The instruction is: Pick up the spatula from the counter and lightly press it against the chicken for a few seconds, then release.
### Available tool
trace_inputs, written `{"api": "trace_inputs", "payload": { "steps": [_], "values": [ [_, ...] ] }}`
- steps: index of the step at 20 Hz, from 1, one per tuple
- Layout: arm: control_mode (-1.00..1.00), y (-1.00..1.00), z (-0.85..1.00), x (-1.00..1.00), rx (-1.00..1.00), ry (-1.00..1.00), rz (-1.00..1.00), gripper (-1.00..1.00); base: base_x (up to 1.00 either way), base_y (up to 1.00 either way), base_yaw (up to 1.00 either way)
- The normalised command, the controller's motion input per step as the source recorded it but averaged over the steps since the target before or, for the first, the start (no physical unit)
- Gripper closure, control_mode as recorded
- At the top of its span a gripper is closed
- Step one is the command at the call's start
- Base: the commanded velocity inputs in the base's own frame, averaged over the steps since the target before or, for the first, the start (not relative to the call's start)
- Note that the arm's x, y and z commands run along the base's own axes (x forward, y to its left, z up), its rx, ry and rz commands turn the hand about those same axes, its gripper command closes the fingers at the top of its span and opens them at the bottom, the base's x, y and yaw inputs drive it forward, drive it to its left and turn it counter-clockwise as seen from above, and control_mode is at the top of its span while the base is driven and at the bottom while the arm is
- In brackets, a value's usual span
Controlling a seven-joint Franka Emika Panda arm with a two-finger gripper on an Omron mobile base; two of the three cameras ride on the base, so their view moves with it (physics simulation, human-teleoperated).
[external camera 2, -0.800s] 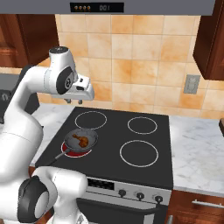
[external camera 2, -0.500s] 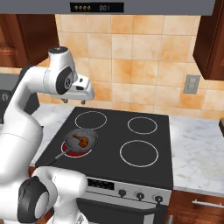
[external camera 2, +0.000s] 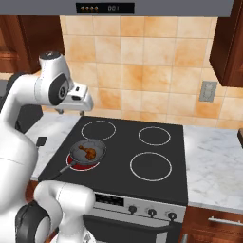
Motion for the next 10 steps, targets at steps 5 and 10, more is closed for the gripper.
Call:
{"api": "trace_inputs", "payload": {
  "steps": [5, 10],
  "values": [
    [-1.00, 0.30, 0.00, -0.37, 0.00, -0.01, 0.00, -1.00, 0.00, 0.00, 0.00],
    [-1.00, 0.35, 0.00, -0.29, 0.01, 0.00, 0.00, -1.00, 0.00, 0.00, 0.00]
  ]
}}
